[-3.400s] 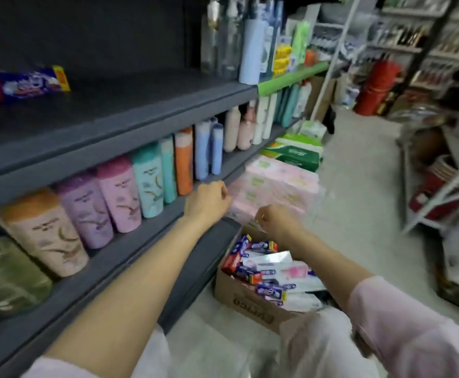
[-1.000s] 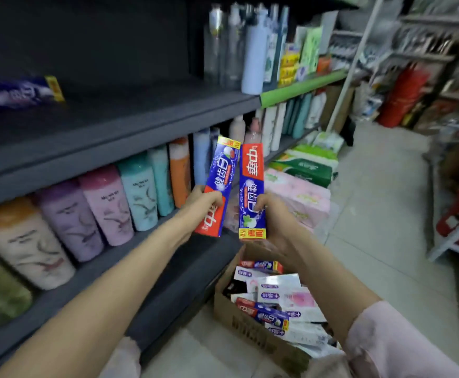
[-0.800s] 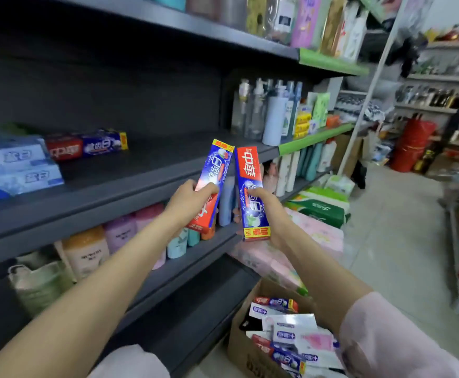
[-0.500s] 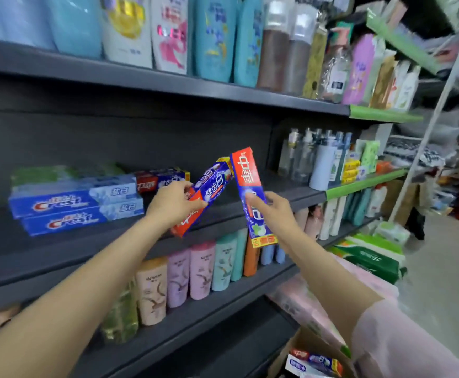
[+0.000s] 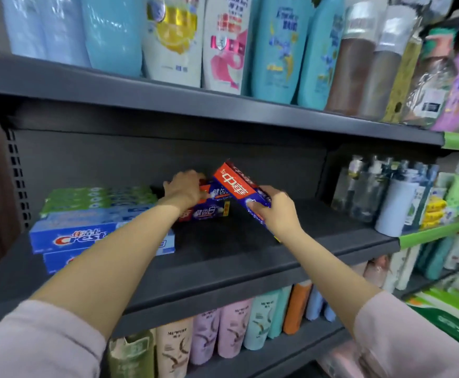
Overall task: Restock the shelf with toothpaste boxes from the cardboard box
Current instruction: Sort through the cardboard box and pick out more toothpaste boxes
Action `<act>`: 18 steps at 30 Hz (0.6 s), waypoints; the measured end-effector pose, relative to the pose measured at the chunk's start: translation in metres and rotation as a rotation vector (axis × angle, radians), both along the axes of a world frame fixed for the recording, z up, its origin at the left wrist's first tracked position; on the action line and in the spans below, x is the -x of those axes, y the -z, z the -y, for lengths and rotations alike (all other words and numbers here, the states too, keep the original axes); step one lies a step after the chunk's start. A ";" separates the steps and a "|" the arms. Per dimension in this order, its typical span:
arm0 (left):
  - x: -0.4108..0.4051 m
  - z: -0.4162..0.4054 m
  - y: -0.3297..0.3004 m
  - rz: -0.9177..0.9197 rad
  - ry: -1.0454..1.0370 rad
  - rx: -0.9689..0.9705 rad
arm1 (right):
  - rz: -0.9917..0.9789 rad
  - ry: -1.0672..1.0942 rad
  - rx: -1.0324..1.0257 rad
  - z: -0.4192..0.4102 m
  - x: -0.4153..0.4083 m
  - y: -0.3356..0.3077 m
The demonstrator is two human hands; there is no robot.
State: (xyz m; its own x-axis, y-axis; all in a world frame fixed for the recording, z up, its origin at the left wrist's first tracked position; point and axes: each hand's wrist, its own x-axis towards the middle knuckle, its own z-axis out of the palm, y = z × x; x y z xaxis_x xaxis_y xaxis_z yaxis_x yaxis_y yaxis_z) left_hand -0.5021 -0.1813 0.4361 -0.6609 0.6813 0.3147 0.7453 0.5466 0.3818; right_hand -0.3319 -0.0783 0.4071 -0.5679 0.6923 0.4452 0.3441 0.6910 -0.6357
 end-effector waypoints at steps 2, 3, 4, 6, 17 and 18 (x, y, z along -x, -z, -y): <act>0.021 -0.007 -0.002 0.027 -0.049 -0.014 | 0.094 0.041 -0.037 -0.014 0.020 0.000; 0.030 -0.010 -0.002 0.038 -0.067 -0.013 | 0.161 0.056 -0.060 -0.020 0.029 0.000; 0.040 -0.012 -0.002 0.045 -0.075 -0.003 | 0.215 0.062 -0.087 -0.025 0.038 0.000; 0.057 -0.016 0.002 0.043 -0.050 0.047 | 0.266 0.066 -0.137 -0.031 0.054 0.003; 0.085 -0.014 0.010 -0.378 -0.035 0.249 | 0.354 -0.021 -0.325 -0.040 0.084 0.019; 0.087 -0.011 0.009 -0.349 -0.033 0.264 | 0.345 -0.035 -0.339 -0.039 0.088 0.017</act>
State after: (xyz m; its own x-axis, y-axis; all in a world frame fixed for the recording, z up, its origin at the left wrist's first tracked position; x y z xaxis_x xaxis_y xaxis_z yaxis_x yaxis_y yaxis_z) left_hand -0.5894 -0.1708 0.4275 -0.5686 0.7489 0.3405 0.7854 0.6172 -0.0460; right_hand -0.4198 -0.0396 0.3900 -0.7424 0.5188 0.4240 0.4683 0.8543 -0.2253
